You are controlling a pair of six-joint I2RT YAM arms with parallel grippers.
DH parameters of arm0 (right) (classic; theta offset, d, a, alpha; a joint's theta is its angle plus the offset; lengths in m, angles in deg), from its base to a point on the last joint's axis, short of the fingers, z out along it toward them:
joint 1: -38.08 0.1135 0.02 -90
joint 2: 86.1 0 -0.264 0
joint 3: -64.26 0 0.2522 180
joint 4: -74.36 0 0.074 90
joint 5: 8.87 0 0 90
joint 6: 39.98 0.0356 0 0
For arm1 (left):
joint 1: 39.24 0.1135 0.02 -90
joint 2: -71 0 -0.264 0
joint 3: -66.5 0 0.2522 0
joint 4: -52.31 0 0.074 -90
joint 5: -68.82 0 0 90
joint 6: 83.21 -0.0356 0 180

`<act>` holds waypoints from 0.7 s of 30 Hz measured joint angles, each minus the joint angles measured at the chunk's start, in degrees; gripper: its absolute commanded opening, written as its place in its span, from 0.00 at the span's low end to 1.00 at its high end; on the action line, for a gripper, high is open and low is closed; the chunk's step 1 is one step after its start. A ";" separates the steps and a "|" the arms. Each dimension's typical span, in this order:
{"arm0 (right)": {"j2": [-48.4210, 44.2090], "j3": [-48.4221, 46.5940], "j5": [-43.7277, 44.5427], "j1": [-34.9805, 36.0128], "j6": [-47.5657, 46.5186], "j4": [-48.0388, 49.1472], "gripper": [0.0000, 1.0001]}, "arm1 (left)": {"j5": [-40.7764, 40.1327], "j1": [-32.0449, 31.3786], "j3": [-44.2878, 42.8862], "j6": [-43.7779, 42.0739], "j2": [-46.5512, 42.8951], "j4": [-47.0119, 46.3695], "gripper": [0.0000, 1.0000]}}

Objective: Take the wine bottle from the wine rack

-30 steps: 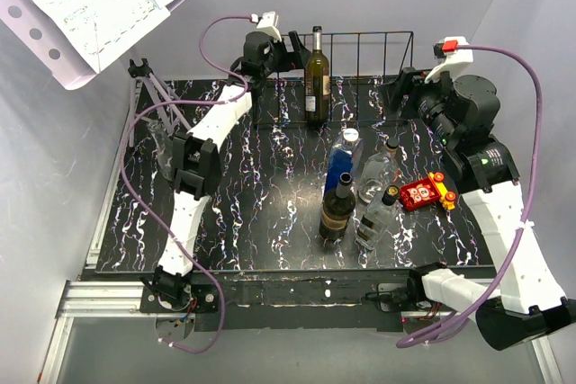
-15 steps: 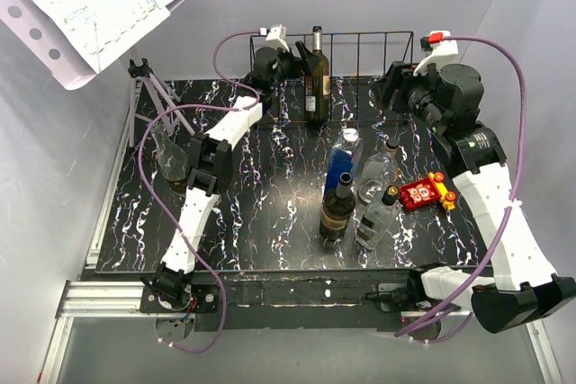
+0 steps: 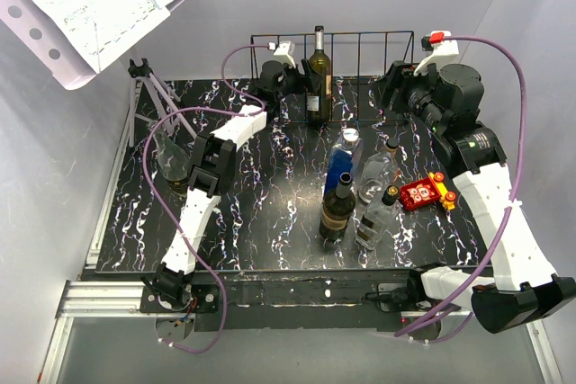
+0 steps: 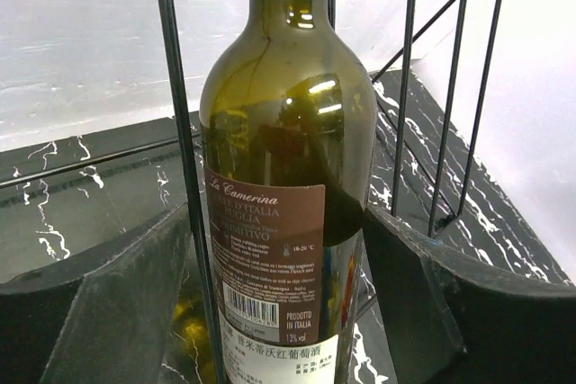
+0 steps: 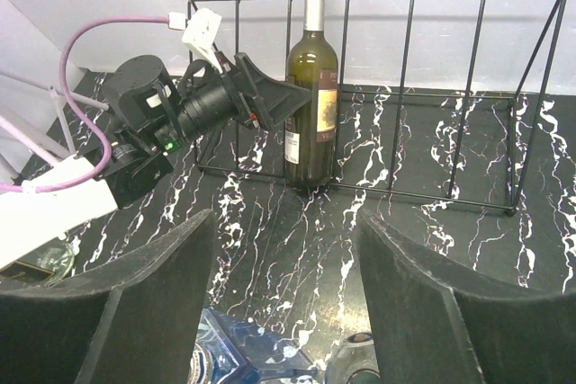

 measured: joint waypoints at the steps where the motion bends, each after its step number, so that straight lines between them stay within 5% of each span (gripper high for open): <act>1: 0.00 0.00 -0.04 0.00 0.07 0.00 0.70 | -0.09 0.00 0.72 -0.35 -0.37 -0.24 0.73; 21: -0.52 0.00 -1.92 0.00 0.68 0.02 0.70 | -7.58 -0.02 9.16 -8.87 -8.63 7.41 0.68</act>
